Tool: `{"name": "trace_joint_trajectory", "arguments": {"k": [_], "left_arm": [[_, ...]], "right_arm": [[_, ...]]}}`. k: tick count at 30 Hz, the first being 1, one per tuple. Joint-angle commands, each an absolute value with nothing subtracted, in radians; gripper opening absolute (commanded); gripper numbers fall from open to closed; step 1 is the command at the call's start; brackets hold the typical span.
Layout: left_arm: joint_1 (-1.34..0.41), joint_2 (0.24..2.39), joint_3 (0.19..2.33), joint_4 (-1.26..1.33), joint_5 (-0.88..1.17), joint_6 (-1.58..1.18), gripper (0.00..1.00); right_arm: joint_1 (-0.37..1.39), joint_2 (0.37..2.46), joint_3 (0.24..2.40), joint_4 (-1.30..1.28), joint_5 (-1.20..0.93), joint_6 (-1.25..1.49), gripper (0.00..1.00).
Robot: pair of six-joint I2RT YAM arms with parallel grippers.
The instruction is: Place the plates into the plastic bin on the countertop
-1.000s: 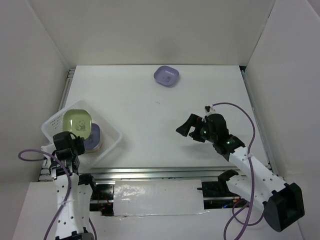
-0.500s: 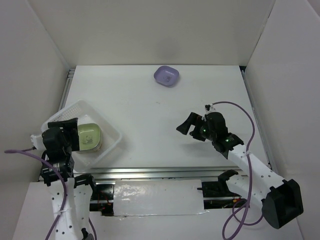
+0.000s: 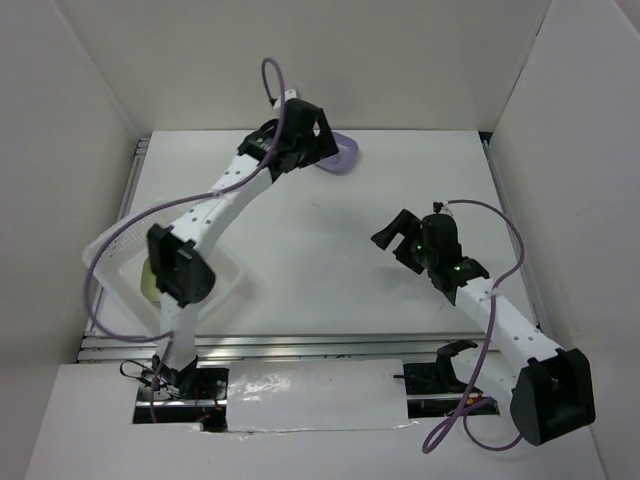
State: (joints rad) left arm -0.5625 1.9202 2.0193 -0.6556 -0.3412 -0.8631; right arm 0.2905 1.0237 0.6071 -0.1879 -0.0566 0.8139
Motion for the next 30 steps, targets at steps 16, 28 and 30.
{"name": "trace_joint_trajectory", "arguments": {"k": [16,28,30], "left_arm": [[-0.379,2.5,2.167,0.005,-0.064,-1.13,0.99],[-0.383,2.698,2.286,-0.118,-0.136,-1.224,0.83],[-0.383,2.707,2.267,-0.107,-0.141,-1.245,0.67]], "right_arm": [[0.184,0.812,0.609,-0.321,-0.184,0.669,1.0],[0.166,0.732,0.614,-0.37,-0.222,0.634,1.0],[0.152,0.719,0.614,-0.373,-0.236,0.627,1.0]]}}
